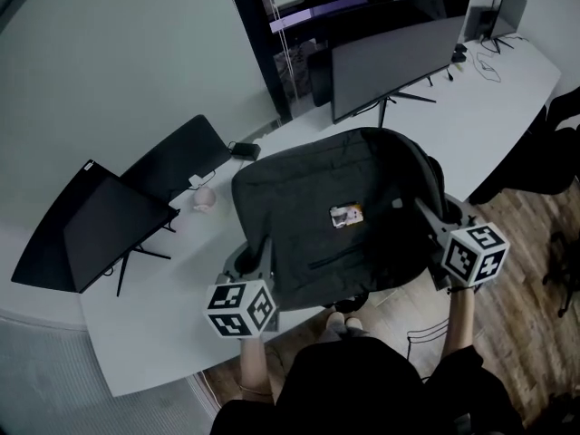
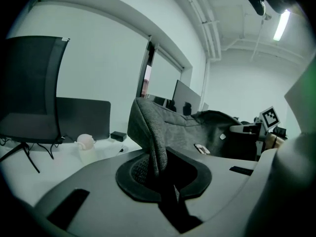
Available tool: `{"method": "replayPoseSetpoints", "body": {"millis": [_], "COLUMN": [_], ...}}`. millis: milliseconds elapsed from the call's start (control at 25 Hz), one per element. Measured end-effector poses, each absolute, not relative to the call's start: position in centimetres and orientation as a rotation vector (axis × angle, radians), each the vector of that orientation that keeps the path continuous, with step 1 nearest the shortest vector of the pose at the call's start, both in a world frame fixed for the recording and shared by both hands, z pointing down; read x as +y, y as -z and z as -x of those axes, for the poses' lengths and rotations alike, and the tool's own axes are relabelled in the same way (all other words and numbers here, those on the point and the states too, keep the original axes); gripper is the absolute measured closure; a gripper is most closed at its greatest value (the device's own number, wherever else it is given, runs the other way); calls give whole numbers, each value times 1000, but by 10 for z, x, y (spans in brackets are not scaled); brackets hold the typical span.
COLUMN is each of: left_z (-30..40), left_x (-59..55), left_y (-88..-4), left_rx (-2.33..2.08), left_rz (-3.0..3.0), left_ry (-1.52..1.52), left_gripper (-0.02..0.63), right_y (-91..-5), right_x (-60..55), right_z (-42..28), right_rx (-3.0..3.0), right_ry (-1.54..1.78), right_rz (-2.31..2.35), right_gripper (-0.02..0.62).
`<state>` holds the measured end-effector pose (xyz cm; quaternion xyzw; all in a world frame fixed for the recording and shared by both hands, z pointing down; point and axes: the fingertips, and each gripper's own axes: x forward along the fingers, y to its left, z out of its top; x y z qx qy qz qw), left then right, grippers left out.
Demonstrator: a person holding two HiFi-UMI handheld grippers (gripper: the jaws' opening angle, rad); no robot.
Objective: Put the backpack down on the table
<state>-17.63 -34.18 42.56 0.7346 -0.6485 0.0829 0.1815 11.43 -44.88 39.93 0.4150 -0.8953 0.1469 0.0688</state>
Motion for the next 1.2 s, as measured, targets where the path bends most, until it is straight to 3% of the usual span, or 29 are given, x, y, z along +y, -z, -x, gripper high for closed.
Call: {"method": "replayPoseSetpoints", "body": {"millis": [1200], "left_z": [205], "left_x": [-405], "left_y": [-550], "left_rx": [-1701], "left_rz": [-1855], "left_ry": [-375], "left_gripper": [563], "right_y": [-521], "right_x": [-529], "right_z": [-81], "right_rx": [-2503], "right_ry": [-655], "right_rz": [-1107], "right_gripper": [482]}}
